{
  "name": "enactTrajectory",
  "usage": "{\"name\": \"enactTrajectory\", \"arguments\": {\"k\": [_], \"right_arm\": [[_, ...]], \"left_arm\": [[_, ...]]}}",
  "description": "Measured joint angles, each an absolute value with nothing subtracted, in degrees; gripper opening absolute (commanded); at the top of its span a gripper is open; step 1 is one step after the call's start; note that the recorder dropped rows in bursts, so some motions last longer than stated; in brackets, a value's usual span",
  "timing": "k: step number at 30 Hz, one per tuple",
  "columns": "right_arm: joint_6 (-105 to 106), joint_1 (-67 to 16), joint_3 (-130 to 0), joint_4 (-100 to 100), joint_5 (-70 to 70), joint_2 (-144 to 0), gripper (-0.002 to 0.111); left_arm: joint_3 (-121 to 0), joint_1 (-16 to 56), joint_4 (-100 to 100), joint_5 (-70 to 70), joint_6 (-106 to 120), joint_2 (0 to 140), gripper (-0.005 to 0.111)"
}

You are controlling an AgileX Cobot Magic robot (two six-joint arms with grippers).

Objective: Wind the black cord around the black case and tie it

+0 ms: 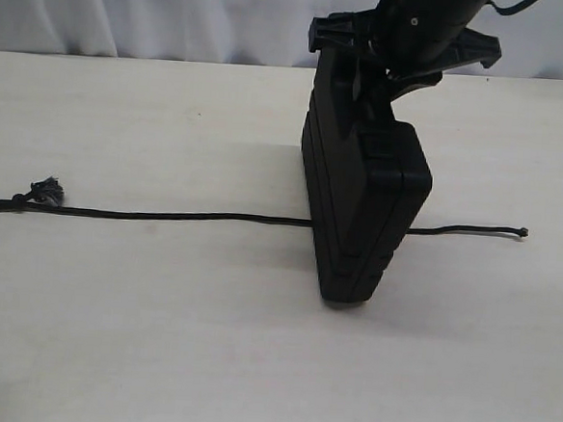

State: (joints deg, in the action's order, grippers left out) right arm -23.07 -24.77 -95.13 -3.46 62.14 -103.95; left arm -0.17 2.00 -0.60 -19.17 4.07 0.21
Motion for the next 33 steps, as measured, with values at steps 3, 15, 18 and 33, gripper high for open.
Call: {"name": "enactTrajectory", "arguments": {"k": [3, 15, 18, 33], "right_arm": [[-23.1, -24.8, -95.1, -3.5, 62.1, -104.0, 0.031], [-23.1, -24.8, -96.6, -4.7, 65.9, -104.0, 0.031], [-23.1, -24.8, -96.6, -5.0, 66.1, -104.0, 0.031], [-23.1, -24.8, -96.6, -4.5, 66.1, -104.0, 0.004]], "left_arm": [[-0.2, 2.0, -0.6, -19.2, 4.1, 0.2, 0.0], [-0.2, 2.0, -0.6, -19.2, 4.1, 0.2, 0.0], [-0.2, 2.0, -0.6, -19.2, 4.1, 0.2, 0.0], [-0.2, 2.0, -0.6, -19.2, 4.1, 0.2, 0.0]]}}
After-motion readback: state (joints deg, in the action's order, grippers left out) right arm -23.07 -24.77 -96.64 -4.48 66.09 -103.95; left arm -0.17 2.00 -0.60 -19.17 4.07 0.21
